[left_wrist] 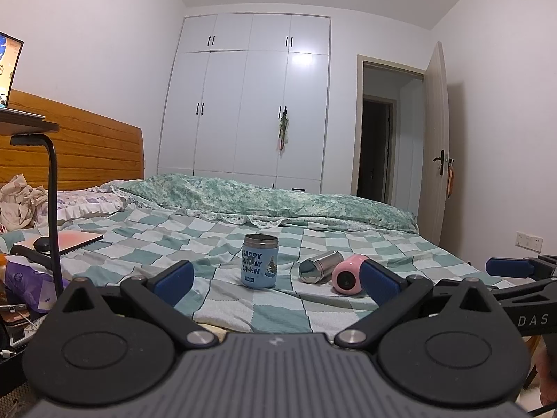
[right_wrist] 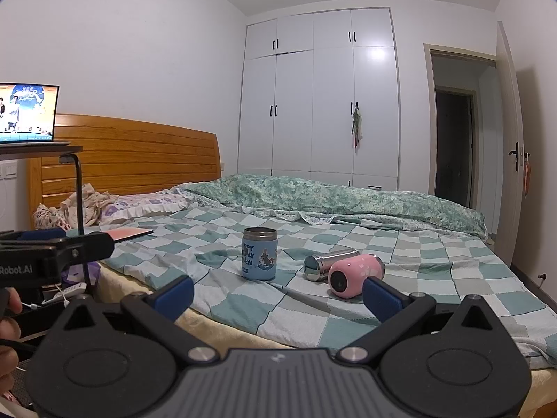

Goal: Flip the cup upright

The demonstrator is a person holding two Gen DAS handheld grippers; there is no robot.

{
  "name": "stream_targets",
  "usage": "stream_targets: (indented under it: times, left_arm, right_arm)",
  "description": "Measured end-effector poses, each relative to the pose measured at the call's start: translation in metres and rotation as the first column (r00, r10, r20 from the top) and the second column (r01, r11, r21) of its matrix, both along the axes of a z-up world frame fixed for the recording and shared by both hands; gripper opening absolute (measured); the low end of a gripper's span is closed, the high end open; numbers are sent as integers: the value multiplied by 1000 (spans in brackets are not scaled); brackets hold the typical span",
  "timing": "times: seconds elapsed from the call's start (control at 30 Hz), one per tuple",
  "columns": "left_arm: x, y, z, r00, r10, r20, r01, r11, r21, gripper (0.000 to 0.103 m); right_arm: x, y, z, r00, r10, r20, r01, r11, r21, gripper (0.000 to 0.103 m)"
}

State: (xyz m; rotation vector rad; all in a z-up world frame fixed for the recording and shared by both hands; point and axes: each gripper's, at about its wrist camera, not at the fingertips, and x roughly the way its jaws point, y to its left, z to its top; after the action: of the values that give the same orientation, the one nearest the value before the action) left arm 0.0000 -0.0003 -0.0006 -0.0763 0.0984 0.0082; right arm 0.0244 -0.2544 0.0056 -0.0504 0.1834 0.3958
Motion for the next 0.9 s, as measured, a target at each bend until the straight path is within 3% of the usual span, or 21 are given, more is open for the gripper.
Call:
stream_targets:
  times: [0.9]
  left_arm:
    - [0,-1,-1,1000,-2,3,2,1000,6,103]
  right_arm:
    - [-2,-1,-1,1000,2,-2,-2,1000,1,103]
